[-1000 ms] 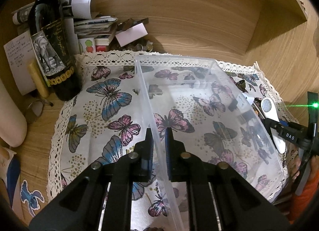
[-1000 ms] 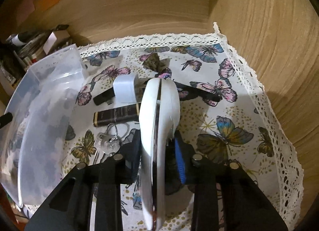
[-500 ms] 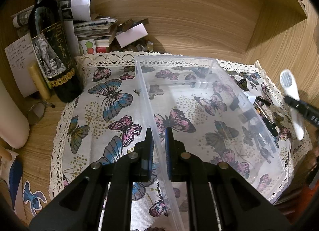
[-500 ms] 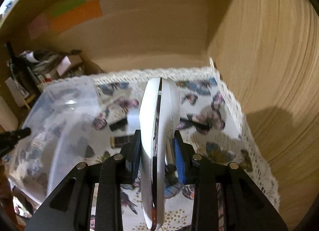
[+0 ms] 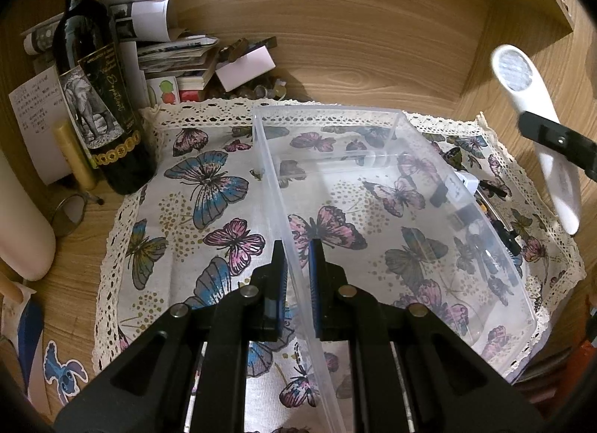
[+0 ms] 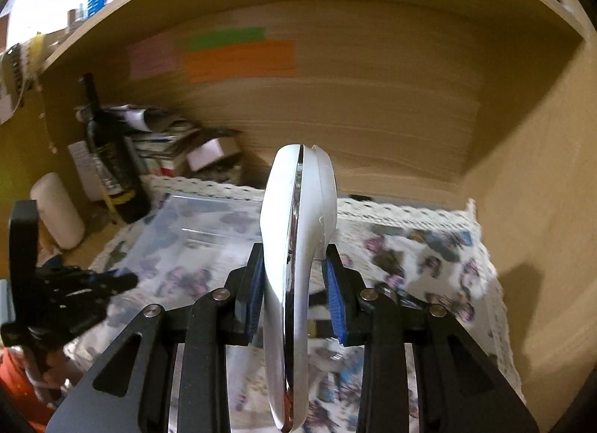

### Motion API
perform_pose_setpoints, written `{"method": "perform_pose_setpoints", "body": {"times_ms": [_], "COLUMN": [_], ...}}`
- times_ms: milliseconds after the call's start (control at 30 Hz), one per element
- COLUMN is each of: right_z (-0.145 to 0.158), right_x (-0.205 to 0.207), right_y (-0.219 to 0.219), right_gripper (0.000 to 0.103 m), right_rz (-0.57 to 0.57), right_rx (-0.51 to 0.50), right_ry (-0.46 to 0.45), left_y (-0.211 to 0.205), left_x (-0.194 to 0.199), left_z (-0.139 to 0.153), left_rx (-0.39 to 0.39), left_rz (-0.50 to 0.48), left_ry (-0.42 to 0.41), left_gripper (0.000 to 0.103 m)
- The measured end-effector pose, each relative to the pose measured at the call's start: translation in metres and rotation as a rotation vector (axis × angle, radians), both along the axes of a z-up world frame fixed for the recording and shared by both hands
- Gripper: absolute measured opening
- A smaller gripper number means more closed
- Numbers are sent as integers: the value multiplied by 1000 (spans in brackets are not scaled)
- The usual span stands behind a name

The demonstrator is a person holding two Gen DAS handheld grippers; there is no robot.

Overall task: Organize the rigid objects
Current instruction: 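Carry the white device into the clear box and open the right gripper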

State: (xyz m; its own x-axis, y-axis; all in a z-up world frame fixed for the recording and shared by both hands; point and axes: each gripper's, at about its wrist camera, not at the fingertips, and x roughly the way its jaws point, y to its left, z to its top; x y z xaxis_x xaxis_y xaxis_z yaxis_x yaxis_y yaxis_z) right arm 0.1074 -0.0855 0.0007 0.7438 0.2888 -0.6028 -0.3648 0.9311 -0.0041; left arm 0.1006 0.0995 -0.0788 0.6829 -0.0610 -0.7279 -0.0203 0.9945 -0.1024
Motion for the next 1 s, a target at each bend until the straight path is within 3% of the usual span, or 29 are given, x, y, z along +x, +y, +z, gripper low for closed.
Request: {"method": "perform_pose_setpoints", "body": {"times_ms": [200, 533, 733, 1000], "right_z": [-8, -44, -67, -86], "right_x": [4, 24, 41, 48], "right_y": [40, 93, 114, 127], "right_gripper": [28, 28, 28, 28], "right_rz": [80, 190, 232, 258], "right_rx": [-47, -118, -193, -285], "right_ry": [31, 177, 297, 384], "left_y": [0, 1, 2, 2], "left_x": [-1, -1, 0, -1], "left_z": [0, 0, -1, -1], "left_rx": [-1, -8, -9, -20], "left_rz": [-6, -22, -34, -44], "left_ry": [-5, -7, -10, -16], "left_gripper": [11, 12, 12, 13]}}
